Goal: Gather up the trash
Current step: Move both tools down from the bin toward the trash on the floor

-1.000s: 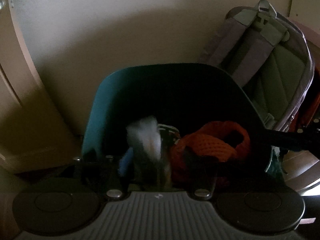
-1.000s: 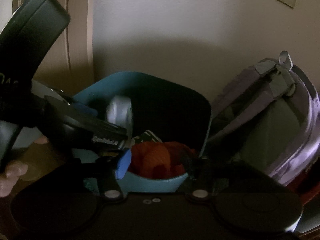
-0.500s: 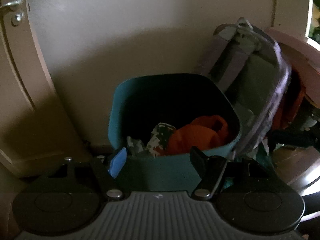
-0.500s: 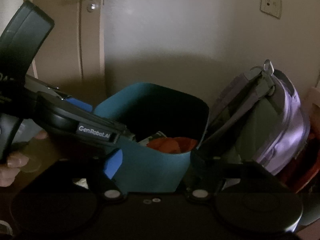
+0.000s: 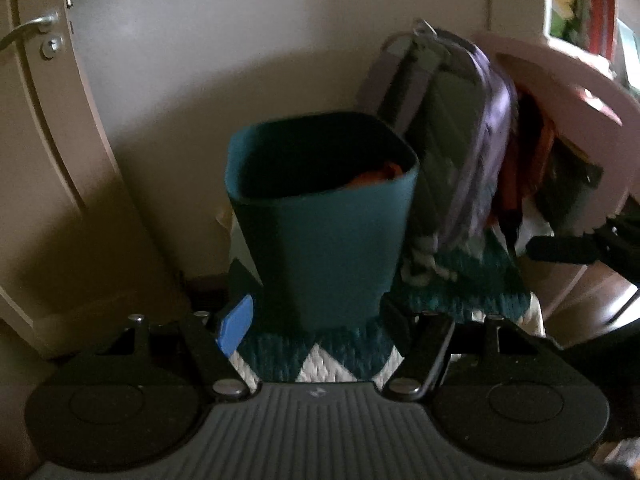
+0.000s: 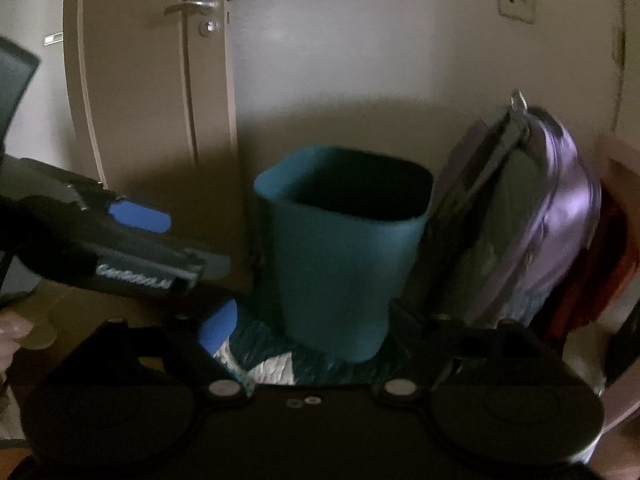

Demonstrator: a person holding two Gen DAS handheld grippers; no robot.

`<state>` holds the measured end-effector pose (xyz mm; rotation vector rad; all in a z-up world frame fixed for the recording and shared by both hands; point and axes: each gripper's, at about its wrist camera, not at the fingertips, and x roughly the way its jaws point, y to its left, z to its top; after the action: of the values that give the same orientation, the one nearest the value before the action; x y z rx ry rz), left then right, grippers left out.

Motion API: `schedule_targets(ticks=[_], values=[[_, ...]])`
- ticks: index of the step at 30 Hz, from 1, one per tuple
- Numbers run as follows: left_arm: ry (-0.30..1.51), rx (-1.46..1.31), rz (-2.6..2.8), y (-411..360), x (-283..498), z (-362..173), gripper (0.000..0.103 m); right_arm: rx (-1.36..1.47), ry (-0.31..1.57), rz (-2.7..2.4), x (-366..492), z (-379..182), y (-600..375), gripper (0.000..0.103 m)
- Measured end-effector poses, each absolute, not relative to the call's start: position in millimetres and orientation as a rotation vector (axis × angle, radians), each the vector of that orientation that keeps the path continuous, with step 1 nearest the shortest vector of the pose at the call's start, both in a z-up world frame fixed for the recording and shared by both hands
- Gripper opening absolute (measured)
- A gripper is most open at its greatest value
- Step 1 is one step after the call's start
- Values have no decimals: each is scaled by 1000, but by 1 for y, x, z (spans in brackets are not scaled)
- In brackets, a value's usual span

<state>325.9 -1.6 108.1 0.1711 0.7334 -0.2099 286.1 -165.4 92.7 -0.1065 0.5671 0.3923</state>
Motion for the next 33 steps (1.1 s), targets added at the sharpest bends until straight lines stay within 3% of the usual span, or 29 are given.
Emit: schedule_targets(ticks=[5, 7, 33], values=[[785, 195, -232, 0, 304, 74, 71, -72, 632, 401, 269, 58, -167, 86], [806, 218, -241, -1, 298, 55, 79, -64, 664, 401, 267, 39, -167, 87], [1352, 327, -301, -2, 360, -237, 79, -51, 1187, 425, 291, -260, -134, 88]])
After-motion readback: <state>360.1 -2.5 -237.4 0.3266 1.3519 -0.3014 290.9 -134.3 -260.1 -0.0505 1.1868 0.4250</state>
